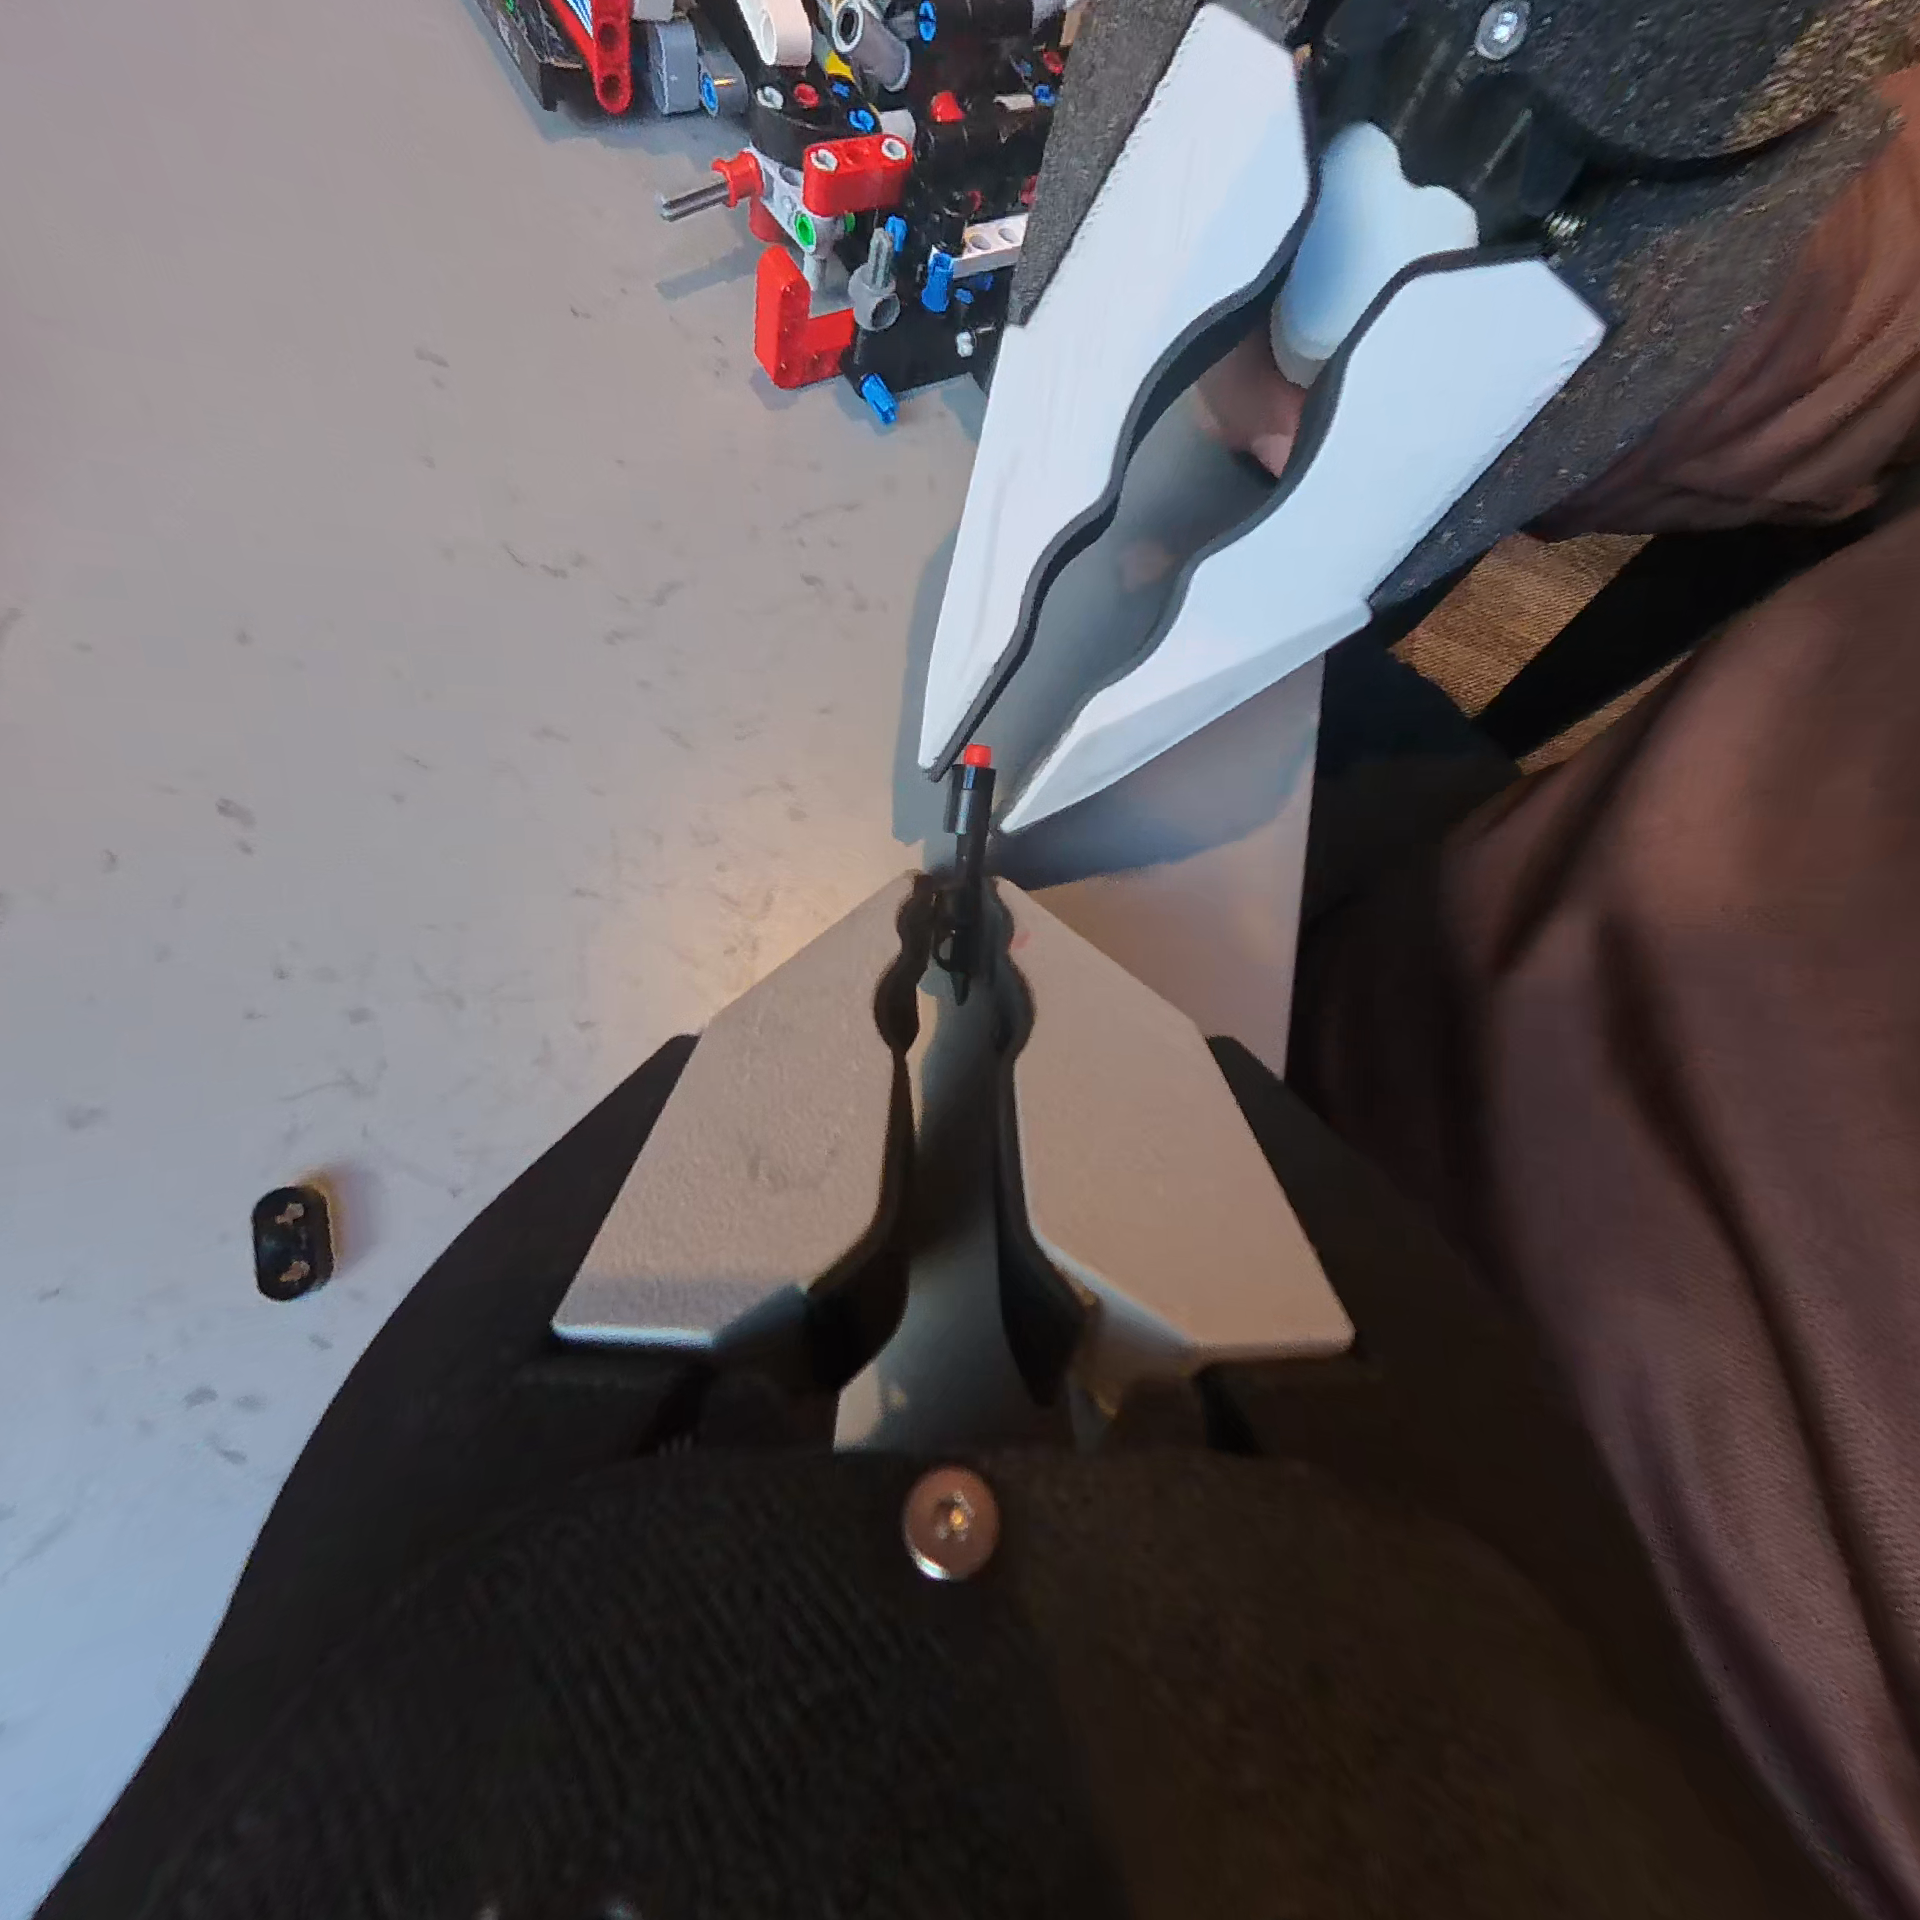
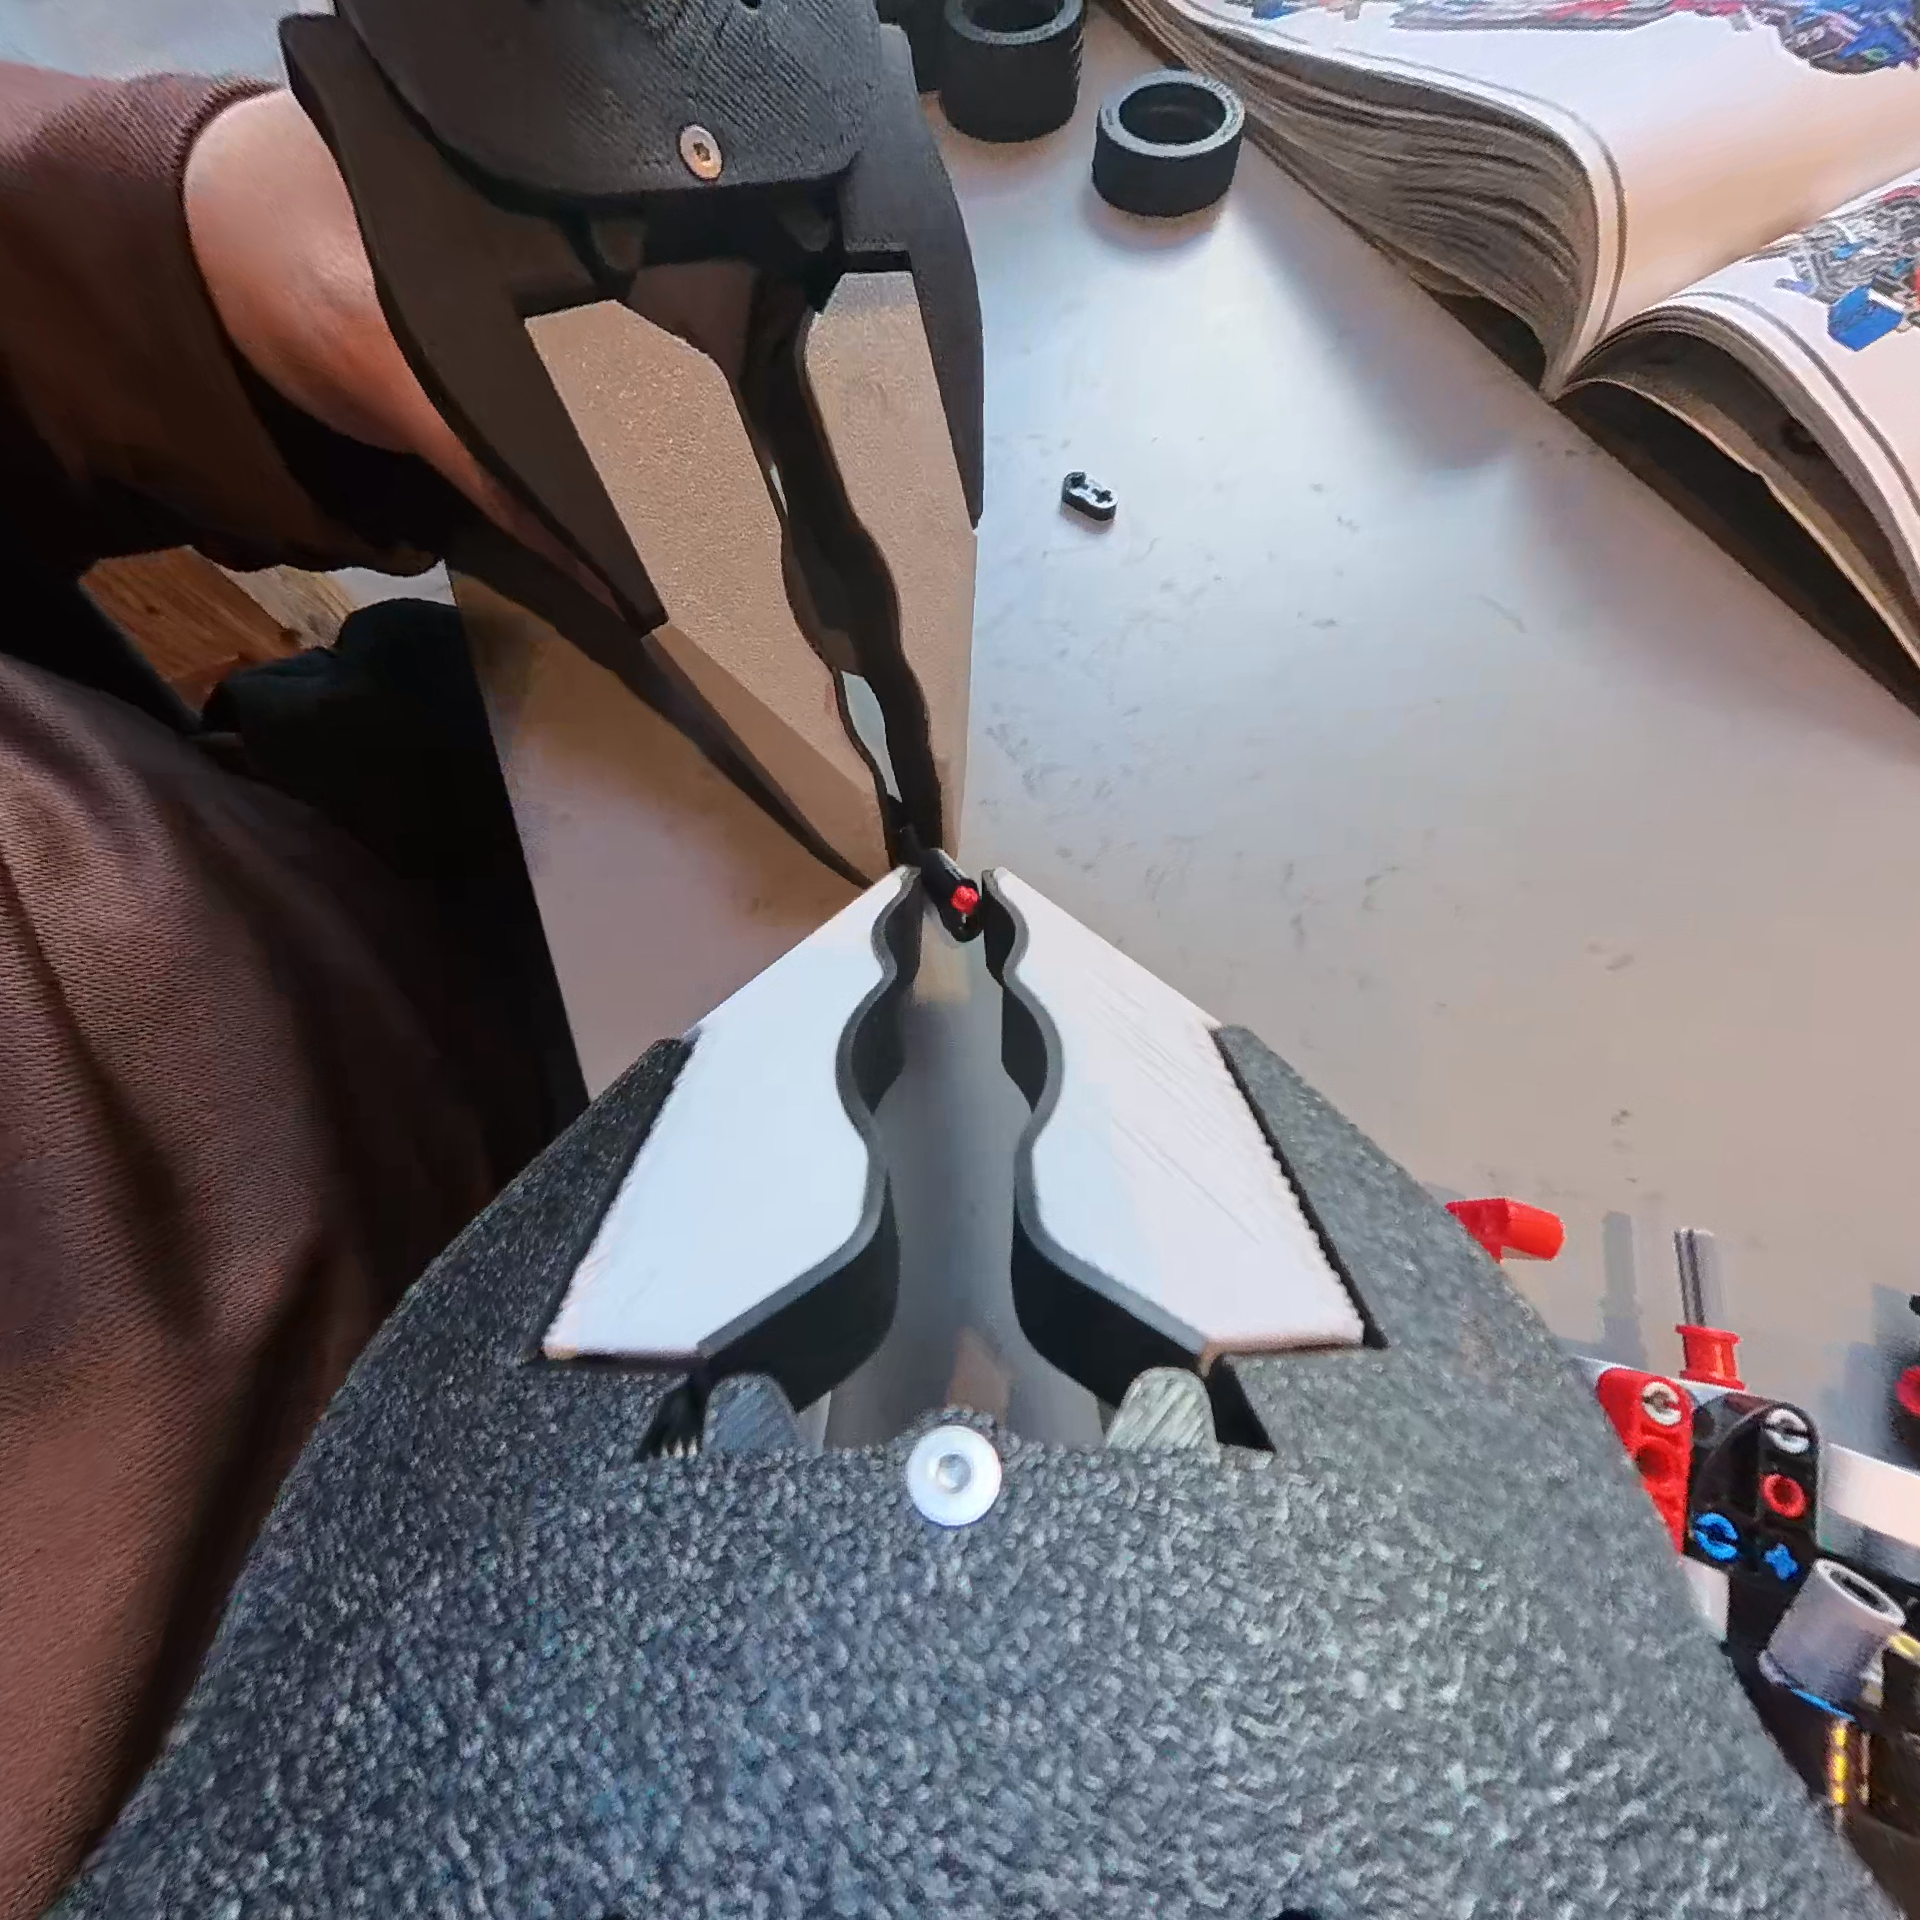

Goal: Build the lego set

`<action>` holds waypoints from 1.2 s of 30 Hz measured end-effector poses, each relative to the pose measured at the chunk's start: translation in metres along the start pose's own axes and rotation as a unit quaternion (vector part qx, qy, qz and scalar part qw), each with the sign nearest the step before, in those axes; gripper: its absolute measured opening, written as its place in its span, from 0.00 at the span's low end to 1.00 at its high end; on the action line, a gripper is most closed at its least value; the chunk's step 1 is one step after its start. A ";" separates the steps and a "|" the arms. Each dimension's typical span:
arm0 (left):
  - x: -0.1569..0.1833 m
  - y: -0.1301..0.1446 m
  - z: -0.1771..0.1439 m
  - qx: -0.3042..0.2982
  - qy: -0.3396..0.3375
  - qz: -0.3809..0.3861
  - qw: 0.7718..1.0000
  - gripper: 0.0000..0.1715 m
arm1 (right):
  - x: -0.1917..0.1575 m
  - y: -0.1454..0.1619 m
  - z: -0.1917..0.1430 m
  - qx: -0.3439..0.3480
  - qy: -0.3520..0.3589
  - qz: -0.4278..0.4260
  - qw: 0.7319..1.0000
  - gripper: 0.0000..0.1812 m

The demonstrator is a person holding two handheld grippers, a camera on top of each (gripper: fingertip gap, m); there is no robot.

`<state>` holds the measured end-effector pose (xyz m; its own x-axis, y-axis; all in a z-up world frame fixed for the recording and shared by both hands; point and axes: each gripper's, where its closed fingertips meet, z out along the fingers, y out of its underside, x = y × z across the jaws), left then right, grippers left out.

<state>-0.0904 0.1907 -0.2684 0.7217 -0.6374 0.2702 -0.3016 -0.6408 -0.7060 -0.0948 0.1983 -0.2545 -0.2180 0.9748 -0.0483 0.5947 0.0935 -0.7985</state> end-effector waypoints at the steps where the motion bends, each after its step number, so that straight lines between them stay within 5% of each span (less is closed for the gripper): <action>1: 0.000 0.000 0.000 0.000 0.003 -0.001 1.000 0.03 | 0.001 0.000 0.000 0.001 0.000 0.001 1.000 0.06; 22: 0.003 -0.010 -0.001 0.029 -0.005 0.034 0.999 0.07 | 0.005 0.001 0.002 -0.007 -0.006 0.009 1.000 0.06; 31: 0.002 -0.035 -0.023 0.140 -0.109 0.141 0.974 0.10 | 0.008 0.002 0.003 -0.012 0.004 0.012 1.000 0.06; 36: -0.004 -0.038 -0.023 0.141 -0.174 0.188 0.956 0.12 | 0.011 0.002 0.003 -0.011 0.016 0.011 1.000 0.09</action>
<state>-0.0959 0.2080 -0.2272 0.7733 -0.5883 -0.2366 -0.4361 -0.2225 -0.8720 -0.0987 0.2086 -0.2587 -0.1803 0.9826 -0.0451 0.6162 0.0771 -0.7838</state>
